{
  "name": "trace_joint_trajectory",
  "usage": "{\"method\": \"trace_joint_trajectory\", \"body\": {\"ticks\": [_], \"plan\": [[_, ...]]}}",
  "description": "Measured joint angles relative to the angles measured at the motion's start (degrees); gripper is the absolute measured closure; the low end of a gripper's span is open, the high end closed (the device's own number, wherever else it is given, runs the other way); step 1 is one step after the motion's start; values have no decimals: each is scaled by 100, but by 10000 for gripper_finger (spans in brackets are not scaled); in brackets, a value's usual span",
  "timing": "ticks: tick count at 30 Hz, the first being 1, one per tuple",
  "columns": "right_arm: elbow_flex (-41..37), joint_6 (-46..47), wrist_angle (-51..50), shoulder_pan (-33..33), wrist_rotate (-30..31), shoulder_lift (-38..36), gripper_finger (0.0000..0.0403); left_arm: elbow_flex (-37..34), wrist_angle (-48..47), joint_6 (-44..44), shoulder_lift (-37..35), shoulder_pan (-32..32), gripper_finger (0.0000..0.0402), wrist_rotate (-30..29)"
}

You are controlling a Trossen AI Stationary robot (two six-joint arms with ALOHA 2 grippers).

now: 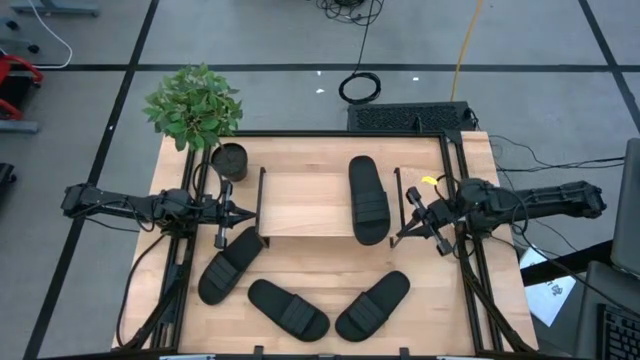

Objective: Pick and place slides into the shelf
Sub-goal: Put the black slide on the shelf

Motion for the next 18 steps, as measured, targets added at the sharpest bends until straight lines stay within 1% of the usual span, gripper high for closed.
{"method": "trace_joint_trajectory", "body": {"ticks": [3,6,9,13,15,18], "plan": [[-147,23,185,-5,-21,-18,403,0,-2,16,0,1,394,-2],[-161,-33,-72,-31,-64,-192,403,0,-4,65,0,0,394,-2],[-161,47,-363,-42,-205,-525,403,0,-9,69,-1,0,394,-2],[-161,120,-788,-39,-145,-1094,403,0,-29,62,0,1,394,-2],[-161,251,-853,-35,-61,-1257,403,0,-35,91,0,2,394,-2],[-316,461,-701,79,-250,-1332,403,0,-30,121,-1,0,394,-15]]}}
